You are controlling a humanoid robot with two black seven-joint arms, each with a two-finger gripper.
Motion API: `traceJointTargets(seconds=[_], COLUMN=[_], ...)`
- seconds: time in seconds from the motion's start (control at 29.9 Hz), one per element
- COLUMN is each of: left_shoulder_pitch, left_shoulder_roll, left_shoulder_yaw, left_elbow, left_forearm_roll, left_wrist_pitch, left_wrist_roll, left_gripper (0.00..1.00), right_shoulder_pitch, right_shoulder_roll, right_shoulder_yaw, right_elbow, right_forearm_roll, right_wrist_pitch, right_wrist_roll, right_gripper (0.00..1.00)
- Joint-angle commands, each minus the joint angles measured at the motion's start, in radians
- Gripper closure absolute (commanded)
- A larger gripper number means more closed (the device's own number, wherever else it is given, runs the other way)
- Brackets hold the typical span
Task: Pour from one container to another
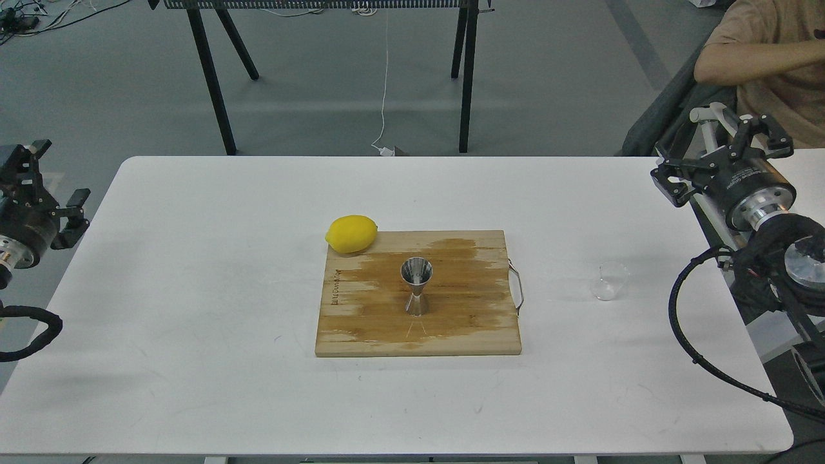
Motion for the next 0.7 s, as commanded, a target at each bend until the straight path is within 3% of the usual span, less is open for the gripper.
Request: traceJointTargets(seconds=[0.0,0.03,0.2,0.67], left_shoulder_pitch=[-0.004,-0.004,-0.008,-0.021], left_shoulder_roll=[0.011,0.024,0.064,0.056], left_shoulder_yaw=[-0.005,-0.009,-0.014,-0.009], left_elbow=[0.000,0.000,0.000,0.000], left_forearm_roll=[-0.003,-0.004,-0.048,-0.082], left_wrist_pitch=[0.000,0.000,0.000,0.000], left_wrist_roll=[0.000,0.000,0.000,0.000], left_gripper=[0.01,0.01,0.01,0.01], right_shoulder_pitch=[-0.006,-0.006,-0.001,-0.001], right_shoulder_roll=[0.018,0.031,0.103,0.133], right_shoulder_yaw=[0.006,0.006,0.022,0.023], right_elbow=[-0.142,-0.188,-0.369,-0.380], right_forearm_roll=[-0.002,-0.002,0.006,0.010], right_wrist_pitch=[0.329,0.416,0.416,0.416], right_wrist_roll=[0.008,0.011,0.016,0.023], right_gripper=[0.01,0.01,0.01,0.01])
